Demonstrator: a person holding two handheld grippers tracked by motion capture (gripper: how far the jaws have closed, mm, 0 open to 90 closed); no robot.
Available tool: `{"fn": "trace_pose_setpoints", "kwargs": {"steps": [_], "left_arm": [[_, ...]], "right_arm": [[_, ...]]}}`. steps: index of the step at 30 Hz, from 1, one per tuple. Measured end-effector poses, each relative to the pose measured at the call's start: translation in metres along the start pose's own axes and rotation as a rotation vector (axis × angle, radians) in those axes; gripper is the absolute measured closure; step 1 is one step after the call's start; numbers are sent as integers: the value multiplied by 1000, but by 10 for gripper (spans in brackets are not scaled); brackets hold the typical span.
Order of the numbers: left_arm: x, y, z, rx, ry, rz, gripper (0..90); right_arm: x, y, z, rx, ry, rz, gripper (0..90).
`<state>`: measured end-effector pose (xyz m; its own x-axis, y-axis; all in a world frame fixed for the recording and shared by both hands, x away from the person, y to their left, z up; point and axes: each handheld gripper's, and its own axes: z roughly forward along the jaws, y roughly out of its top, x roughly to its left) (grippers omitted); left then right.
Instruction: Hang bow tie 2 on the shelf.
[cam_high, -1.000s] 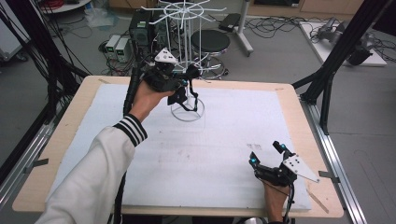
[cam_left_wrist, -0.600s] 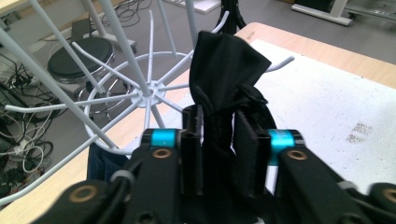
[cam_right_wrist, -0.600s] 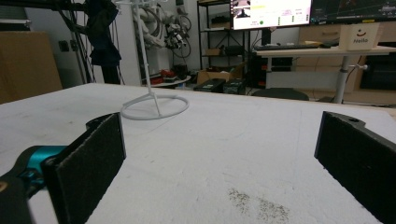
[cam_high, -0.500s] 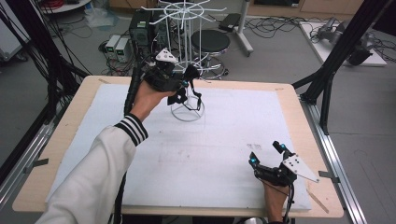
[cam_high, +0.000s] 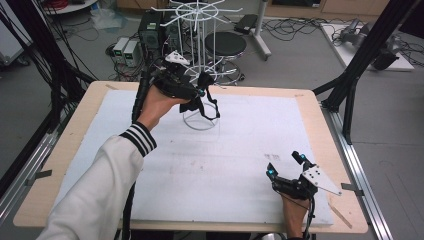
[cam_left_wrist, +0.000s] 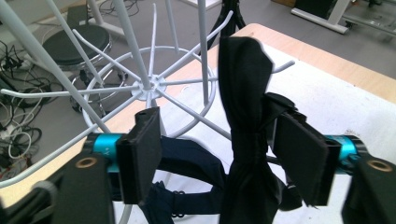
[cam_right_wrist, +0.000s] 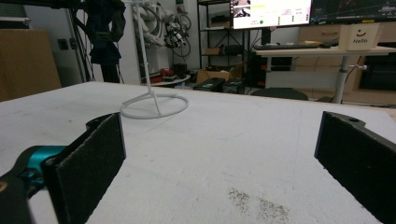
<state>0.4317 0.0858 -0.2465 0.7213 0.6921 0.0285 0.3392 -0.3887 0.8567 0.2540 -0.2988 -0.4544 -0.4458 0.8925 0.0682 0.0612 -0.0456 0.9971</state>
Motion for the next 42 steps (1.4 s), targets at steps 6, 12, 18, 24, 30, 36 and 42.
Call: {"fn": "trace_pose_setpoints", "kwargs": {"steps": [6, 12, 18, 24, 30, 36, 42], "left_arm": [[1, 2, -2, 12, 30, -21, 216], [2, 3, -2, 36, 53, -53, 156], [4, 5, -1, 54, 58, -84, 145], [4, 6, -2, 61, 54, -83, 145], [2, 6, -8, 32, 47, -73, 145], [-4, 0, -30, -72, 4, -33, 142], [-3, -10, -55, -165, -36, 5, 133]], "right_arm": [[0, 0, 0, -1, -1, -2, 10], [0, 0, 0, 0, -1, 0, 10], [0, 0, 0, 0, -1, 1, 10], [0, 0, 0, 1, -2, 0, 10], [0, 0, 0, 1, -1, 1, 10], [0, 0, 0, -1, 5, -2, 10], [0, 0, 0, -5, 0, -3, 10]]}}
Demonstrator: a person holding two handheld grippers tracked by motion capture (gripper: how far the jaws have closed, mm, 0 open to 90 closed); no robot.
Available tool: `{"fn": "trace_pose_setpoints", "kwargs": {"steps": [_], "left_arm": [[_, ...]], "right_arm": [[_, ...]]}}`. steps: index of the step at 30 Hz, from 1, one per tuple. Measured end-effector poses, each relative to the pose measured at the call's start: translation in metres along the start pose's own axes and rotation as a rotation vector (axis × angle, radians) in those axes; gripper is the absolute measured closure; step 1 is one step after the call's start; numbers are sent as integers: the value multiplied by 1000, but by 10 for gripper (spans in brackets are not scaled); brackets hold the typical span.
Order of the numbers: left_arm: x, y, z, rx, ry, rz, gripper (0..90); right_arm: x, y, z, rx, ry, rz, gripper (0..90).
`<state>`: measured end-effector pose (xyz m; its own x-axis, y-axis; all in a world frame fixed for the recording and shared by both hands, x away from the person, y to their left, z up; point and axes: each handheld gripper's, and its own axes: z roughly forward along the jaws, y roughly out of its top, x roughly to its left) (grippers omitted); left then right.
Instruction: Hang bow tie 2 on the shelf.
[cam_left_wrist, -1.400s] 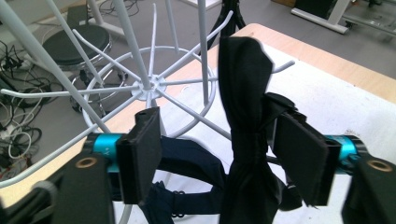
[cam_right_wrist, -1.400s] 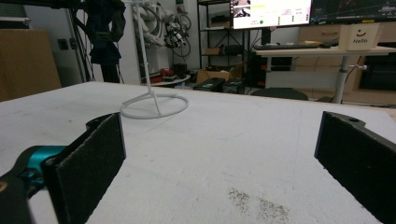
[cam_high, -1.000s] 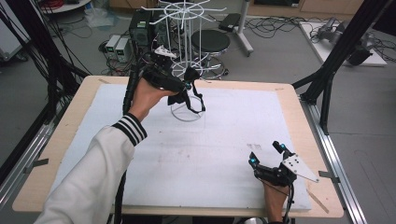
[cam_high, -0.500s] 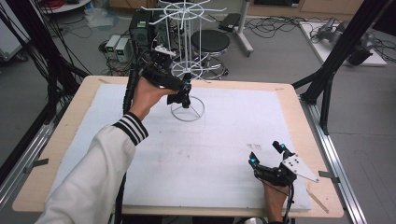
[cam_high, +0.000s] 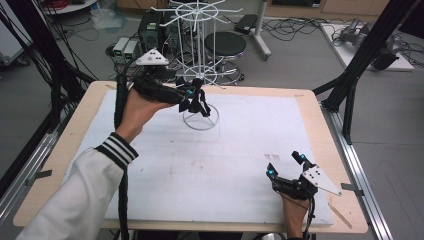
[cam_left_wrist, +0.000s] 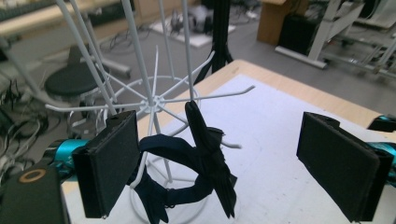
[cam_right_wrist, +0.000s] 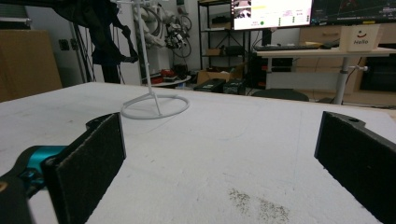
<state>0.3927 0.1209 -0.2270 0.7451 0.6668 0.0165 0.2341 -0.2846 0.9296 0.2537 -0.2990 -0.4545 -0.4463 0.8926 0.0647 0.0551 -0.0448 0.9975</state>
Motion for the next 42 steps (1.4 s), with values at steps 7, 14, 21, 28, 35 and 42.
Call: {"fn": "trace_pose_setpoints", "kwargs": {"steps": [7, 14, 21, 28, 35, 42], "left_arm": [[1, -33, -41, -137, -43, 68, 121], [0, -90, -57, -207, -61, 110, 119], [4, -144, -66, -232, -84, 79, 116], [16, -214, -77, -276, -37, -15, 117], [18, -248, -85, -303, 12, -33, 117], [17, -269, -86, -297, 52, -30, 117]], "right_arm": [[1, 0, 0, 6, 3, -6, 10], [1, 0, 0, 7, -3, 2, 10], [1, 0, 0, 5, -5, 4, 10], [1, 0, 0, 5, -8, -8, 10], [2, 0, 0, 5, -9, -12, 10], [2, 0, 0, 1, -8, -17, 10]]}}
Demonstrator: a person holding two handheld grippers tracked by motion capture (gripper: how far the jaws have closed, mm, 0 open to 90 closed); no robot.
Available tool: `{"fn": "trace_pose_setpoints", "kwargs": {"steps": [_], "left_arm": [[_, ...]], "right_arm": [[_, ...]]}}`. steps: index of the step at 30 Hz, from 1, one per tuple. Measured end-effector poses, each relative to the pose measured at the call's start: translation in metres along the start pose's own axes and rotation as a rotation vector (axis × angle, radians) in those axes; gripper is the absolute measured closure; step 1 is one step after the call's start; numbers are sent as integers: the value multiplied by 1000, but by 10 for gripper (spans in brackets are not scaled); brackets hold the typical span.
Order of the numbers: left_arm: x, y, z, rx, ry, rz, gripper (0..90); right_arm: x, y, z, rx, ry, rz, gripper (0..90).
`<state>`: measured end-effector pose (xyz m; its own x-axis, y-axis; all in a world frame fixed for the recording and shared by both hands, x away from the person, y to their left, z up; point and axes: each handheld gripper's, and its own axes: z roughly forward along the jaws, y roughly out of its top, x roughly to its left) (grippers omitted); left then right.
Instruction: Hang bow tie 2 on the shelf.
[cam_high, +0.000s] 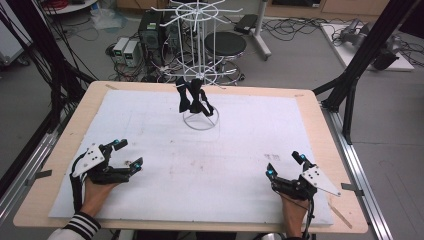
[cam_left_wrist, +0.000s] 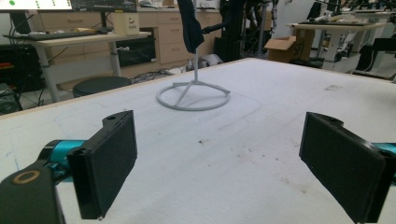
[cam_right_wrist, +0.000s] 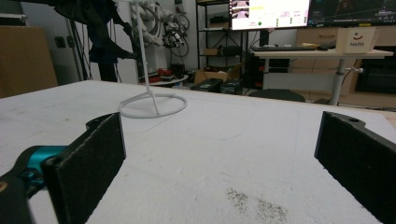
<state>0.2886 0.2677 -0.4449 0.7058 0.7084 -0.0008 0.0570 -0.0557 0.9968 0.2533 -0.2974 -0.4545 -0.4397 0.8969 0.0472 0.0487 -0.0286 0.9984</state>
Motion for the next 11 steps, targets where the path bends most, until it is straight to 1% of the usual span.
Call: {"fn": "trace_pose_setpoints", "kwargs": {"steps": [3, 4, 5, 6, 9, 10, 11], "left_arm": [[0, -4, -1, -7, 11, -3, 117], [0, -7, -3, -4, 11, 7, 117], [0, -7, -3, -4, 11, 7, 117], [0, -7, -4, -27, 22, 1, 118], [0, -8, -4, -27, 21, 0, 118], [-1, -8, -4, -25, 22, 13, 118], [-1, -8, -4, -25, 22, 13, 117]], "right_arm": [[0, 0, 0, 3, -1, 5, 10], [0, 0, 0, 3, -1, 5, 10], [0, 0, 0, 3, -1, 5, 10], [0, 0, 0, 1, 0, 4, 10], [0, 0, 0, 3, -1, 4, 10], [0, 0, 0, 3, -1, 5, 10], [0, 0, 0, 3, -1, 5, 10]]}}
